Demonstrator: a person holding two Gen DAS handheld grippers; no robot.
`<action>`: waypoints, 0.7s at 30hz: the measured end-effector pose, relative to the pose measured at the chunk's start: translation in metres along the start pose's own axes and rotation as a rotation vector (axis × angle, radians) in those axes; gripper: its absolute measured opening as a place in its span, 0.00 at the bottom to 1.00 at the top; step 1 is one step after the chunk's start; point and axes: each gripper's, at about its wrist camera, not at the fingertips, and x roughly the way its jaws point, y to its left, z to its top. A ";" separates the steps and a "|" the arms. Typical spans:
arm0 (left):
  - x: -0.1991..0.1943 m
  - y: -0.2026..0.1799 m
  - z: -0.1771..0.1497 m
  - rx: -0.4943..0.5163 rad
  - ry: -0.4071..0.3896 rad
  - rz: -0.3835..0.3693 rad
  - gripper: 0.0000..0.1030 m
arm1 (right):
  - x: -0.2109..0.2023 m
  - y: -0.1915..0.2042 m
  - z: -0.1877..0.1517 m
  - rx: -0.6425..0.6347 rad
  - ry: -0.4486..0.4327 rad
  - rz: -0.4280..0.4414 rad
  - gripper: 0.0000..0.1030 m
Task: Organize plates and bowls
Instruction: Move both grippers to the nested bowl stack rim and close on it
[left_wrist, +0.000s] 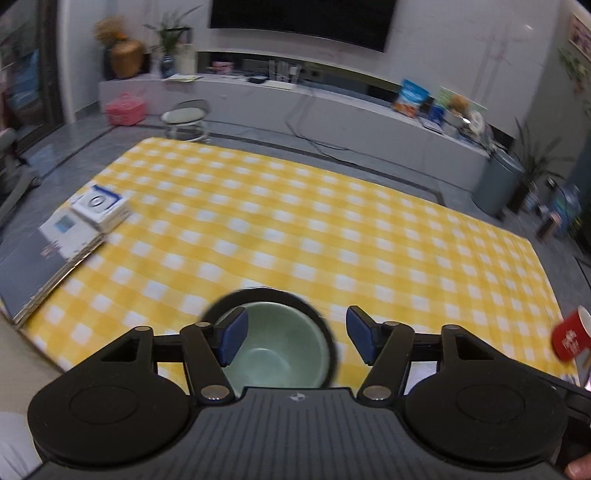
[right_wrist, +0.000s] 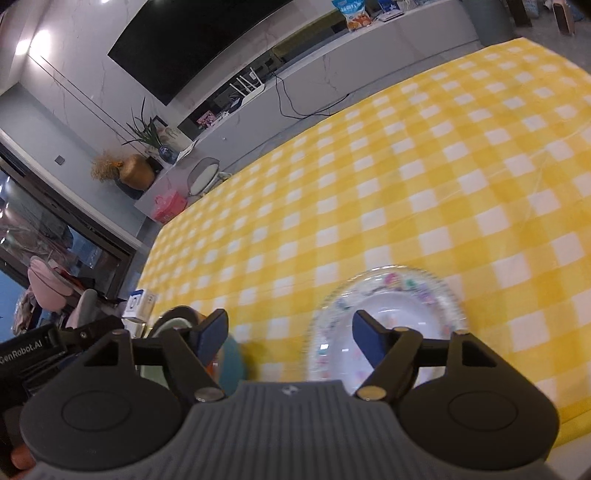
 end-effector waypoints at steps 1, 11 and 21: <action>0.001 0.008 0.000 -0.023 0.003 0.011 0.71 | 0.004 0.005 -0.001 -0.001 0.010 0.003 0.72; 0.031 0.070 -0.007 -0.235 0.072 0.059 0.71 | 0.057 0.047 -0.020 -0.003 0.161 0.050 0.73; 0.072 0.101 -0.024 -0.396 0.202 -0.038 0.70 | 0.103 0.067 -0.028 0.019 0.257 0.046 0.72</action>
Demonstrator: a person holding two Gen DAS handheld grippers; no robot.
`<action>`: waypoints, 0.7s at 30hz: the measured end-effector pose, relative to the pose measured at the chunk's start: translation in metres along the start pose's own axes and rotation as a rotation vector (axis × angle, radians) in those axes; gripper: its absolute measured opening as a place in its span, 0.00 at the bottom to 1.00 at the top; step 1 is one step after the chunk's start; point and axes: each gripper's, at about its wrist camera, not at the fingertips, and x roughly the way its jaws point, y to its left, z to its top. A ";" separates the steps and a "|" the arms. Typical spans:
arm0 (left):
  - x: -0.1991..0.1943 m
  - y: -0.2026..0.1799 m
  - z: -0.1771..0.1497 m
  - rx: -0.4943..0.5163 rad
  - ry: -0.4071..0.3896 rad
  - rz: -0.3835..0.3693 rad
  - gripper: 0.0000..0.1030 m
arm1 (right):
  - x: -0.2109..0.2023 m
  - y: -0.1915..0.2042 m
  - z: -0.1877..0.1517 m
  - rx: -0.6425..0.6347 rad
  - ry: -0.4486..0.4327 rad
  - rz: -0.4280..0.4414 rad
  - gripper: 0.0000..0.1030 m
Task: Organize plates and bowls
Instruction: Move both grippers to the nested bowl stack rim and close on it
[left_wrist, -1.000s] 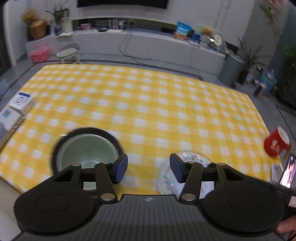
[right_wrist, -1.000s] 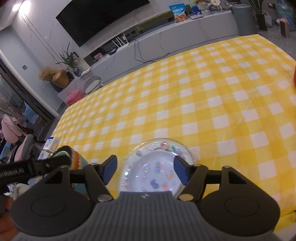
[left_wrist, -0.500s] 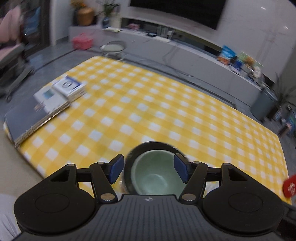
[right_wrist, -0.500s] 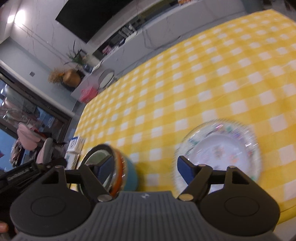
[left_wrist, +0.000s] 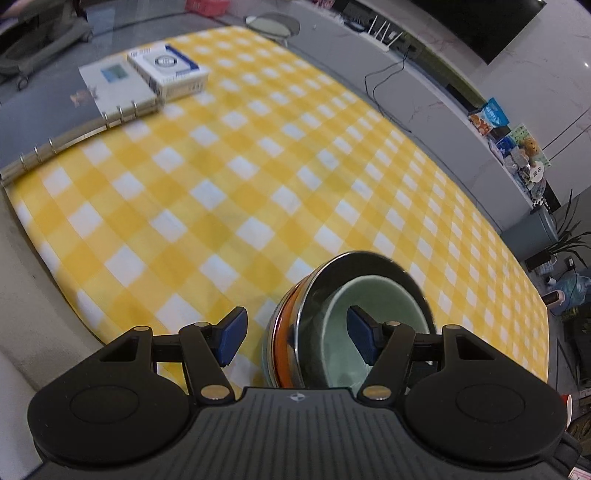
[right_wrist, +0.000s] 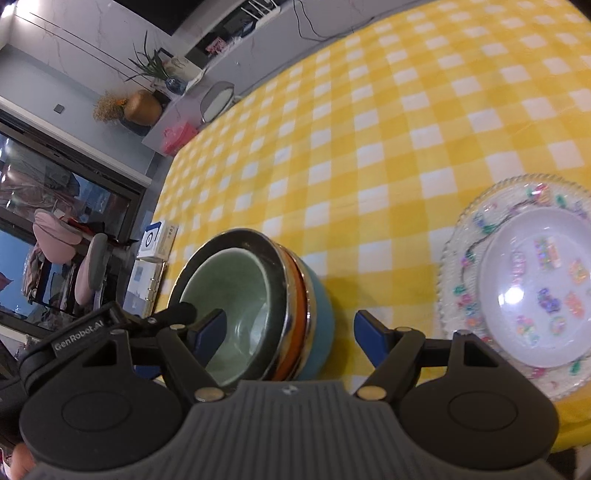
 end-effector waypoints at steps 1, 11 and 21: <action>0.003 0.001 -0.001 -0.003 0.011 0.001 0.70 | 0.004 0.000 0.001 0.003 0.008 0.001 0.72; 0.029 0.011 -0.003 -0.044 0.081 -0.039 0.64 | 0.031 -0.004 0.004 0.022 0.056 -0.004 0.62; 0.034 0.013 -0.003 -0.059 0.094 -0.074 0.55 | 0.035 -0.015 0.006 0.041 0.061 0.002 0.50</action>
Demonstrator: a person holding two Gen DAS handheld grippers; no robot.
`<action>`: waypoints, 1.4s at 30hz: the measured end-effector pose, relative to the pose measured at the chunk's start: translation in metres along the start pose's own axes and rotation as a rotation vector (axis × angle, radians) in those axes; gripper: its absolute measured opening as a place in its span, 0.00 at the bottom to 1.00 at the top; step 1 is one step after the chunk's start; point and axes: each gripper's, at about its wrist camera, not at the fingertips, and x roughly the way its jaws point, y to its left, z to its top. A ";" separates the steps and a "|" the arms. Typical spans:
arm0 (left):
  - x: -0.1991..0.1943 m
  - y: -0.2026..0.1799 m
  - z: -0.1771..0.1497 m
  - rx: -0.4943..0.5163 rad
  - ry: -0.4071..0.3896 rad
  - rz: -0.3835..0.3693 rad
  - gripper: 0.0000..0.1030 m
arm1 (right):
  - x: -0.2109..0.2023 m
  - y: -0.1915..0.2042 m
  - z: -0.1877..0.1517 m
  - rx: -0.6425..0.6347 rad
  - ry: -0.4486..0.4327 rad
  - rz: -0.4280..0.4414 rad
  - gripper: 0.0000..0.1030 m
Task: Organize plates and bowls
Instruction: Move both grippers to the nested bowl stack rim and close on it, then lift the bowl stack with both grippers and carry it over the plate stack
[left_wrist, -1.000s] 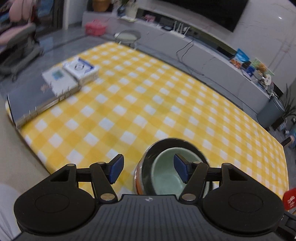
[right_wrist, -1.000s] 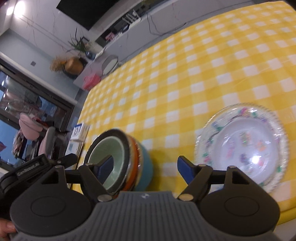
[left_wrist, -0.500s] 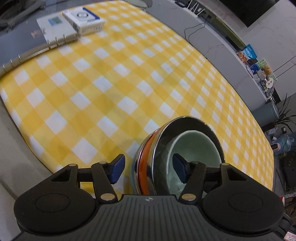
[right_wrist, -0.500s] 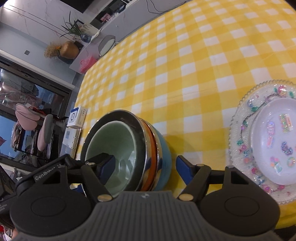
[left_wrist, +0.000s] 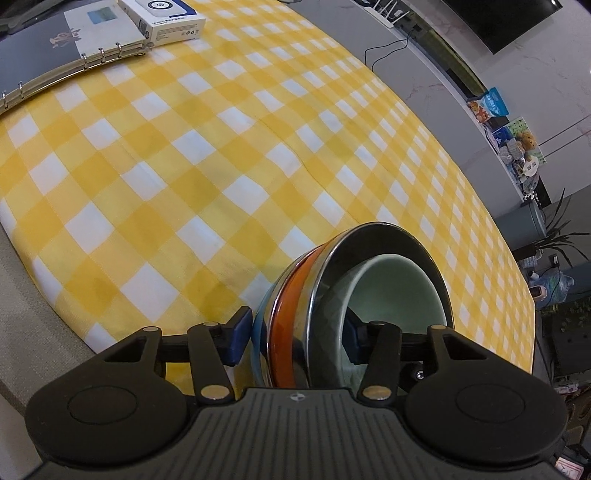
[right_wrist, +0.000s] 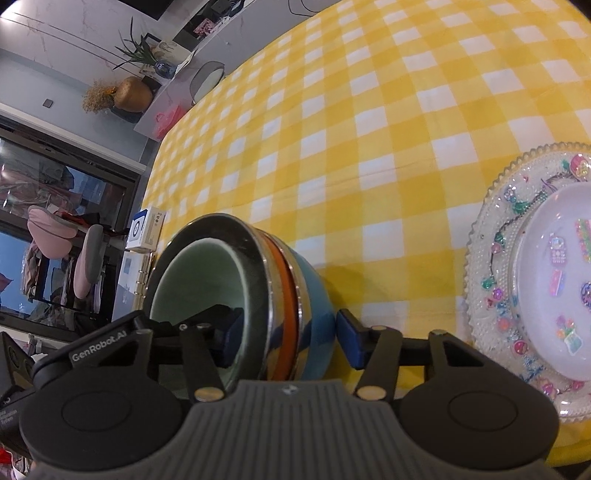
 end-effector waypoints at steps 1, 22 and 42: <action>0.000 0.000 0.000 0.001 -0.001 -0.001 0.55 | 0.000 -0.002 0.000 0.006 0.000 0.004 0.50; -0.006 -0.003 -0.005 0.013 -0.018 -0.003 0.52 | -0.009 -0.019 -0.005 0.062 -0.032 0.033 0.46; -0.040 -0.054 -0.026 0.141 -0.066 -0.055 0.52 | -0.079 -0.028 -0.006 0.078 -0.133 0.057 0.43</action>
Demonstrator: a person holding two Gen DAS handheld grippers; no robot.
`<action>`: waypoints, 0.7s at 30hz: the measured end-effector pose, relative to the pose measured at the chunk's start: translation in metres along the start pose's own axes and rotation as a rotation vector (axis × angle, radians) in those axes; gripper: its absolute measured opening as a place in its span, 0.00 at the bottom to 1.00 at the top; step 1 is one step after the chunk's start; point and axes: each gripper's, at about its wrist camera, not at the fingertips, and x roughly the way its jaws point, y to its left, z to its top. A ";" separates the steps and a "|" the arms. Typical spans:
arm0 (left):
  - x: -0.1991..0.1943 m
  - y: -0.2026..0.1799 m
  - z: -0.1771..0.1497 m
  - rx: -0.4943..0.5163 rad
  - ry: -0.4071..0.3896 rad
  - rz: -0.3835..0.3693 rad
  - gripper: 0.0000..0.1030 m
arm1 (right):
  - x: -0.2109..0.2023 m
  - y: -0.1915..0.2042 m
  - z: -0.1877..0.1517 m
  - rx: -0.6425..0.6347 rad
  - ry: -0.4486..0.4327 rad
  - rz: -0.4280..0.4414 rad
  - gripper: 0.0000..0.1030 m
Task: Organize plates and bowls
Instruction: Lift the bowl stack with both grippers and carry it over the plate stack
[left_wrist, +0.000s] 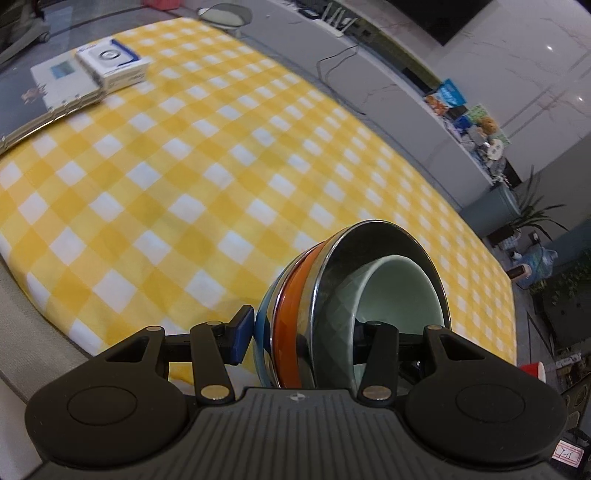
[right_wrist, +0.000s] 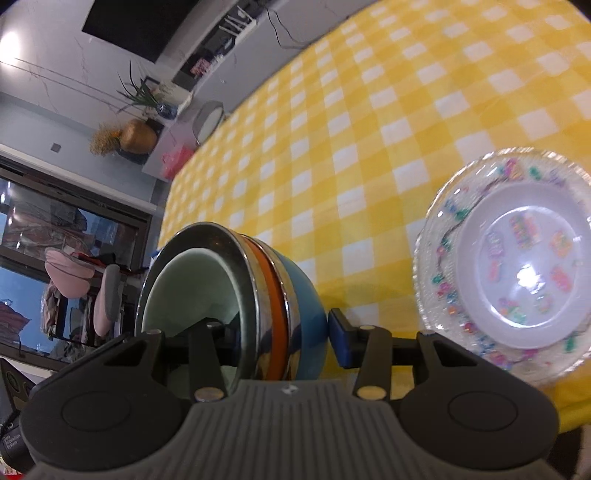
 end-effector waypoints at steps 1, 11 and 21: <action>-0.002 -0.006 -0.002 0.011 -0.003 -0.007 0.52 | -0.007 -0.001 0.001 0.002 -0.011 0.003 0.43; -0.002 -0.071 -0.021 0.105 0.022 -0.099 0.52 | -0.080 -0.025 0.013 0.024 -0.136 -0.007 0.43; 0.028 -0.123 -0.045 0.174 0.087 -0.165 0.52 | -0.130 -0.070 0.028 0.067 -0.231 -0.054 0.43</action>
